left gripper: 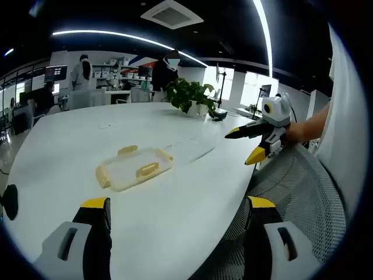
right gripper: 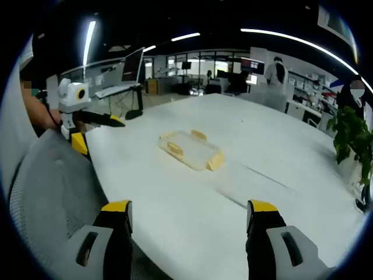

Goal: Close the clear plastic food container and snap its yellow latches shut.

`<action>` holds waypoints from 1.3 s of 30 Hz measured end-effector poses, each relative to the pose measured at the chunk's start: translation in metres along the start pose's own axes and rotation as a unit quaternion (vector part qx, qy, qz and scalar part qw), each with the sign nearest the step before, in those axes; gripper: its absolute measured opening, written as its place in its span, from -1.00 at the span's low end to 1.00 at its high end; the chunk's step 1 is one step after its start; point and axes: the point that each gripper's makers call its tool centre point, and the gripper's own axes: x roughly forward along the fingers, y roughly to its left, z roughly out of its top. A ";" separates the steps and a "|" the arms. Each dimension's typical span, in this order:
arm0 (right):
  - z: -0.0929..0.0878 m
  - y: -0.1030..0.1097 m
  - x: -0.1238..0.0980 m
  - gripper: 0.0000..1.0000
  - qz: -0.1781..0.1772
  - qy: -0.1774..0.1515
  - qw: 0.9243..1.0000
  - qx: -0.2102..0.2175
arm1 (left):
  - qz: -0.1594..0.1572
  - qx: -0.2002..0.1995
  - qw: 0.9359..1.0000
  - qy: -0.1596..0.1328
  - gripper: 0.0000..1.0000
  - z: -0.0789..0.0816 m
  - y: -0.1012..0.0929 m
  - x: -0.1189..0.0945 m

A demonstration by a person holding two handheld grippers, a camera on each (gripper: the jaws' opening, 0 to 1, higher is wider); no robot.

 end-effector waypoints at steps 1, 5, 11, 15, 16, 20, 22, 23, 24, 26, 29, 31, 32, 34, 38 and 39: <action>0.000 0.000 0.000 0.61 0.001 0.001 1.000 0.000 | -0.001 0.000 1.000 0.000 0.91 0.000 -0.001 0.000; -0.001 0.000 0.000 0.60 0.000 0.001 1.000 0.001 | 0.002 -0.003 1.000 0.002 0.90 -0.004 0.002 0.000; -0.001 -0.001 -0.001 0.59 -0.002 -0.001 1.000 0.002 | 0.004 -0.003 1.000 0.004 0.89 -0.004 0.001 -0.001; 0.000 -0.001 -0.001 0.58 -0.003 -0.004 1.000 0.005 | 0.004 -0.004 1.000 0.010 0.89 -0.007 0.002 -0.001; 0.000 -0.002 -0.001 0.58 -0.003 -0.005 1.000 0.006 | 0.003 -0.005 1.000 0.011 0.89 -0.008 0.002 -0.001; 0.001 -0.003 -0.001 0.57 -0.004 -0.006 1.000 0.009 | 0.001 -0.005 1.000 0.015 0.89 -0.009 0.001 0.000; 0.000 -0.003 -0.001 0.56 -0.004 -0.004 1.000 0.009 | 0.002 -0.005 1.000 0.019 0.88 -0.010 0.001 0.000; 0.000 -0.003 -0.001 0.56 -0.004 -0.003 1.000 0.009 | 0.002 -0.005 1.000 0.020 0.88 -0.010 0.002 0.001; 0.000 -0.003 -0.001 0.56 -0.003 -0.002 1.000 0.009 | 0.002 -0.005 1.000 0.020 0.88 -0.010 0.002 0.001; -0.001 -0.003 0.000 0.54 -0.003 0.000 1.000 0.009 | 0.001 -0.003 1.000 0.022 0.87 -0.009 0.002 0.001; 0.000 -0.004 -0.001 0.53 -0.005 -0.001 1.000 0.011 | 0.000 -0.003 1.000 0.023 0.86 -0.010 0.002 0.001; 0.000 -0.005 -0.001 0.52 -0.005 -0.001 1.000 0.013 | -0.001 -0.001 1.000 0.025 0.85 -0.011 0.001 0.001; 0.000 -0.005 -0.001 0.52 -0.005 -0.001 1.000 0.013 | -0.002 0.001 1.000 0.027 0.85 -0.011 0.000 0.002; 0.000 -0.005 -0.001 0.51 -0.005 0.000 1.000 0.013 | -0.003 0.001 0.999 0.032 0.84 -0.013 0.000 0.002; -0.001 -0.005 -0.001 0.50 -0.006 0.001 1.000 0.015 | -0.004 0.000 0.999 0.034 0.83 -0.014 0.001 0.002; -0.001 -0.005 -0.001 0.50 -0.005 0.001 1.000 0.014 | -0.003 0.000 0.999 0.035 0.83 -0.014 0.001 0.002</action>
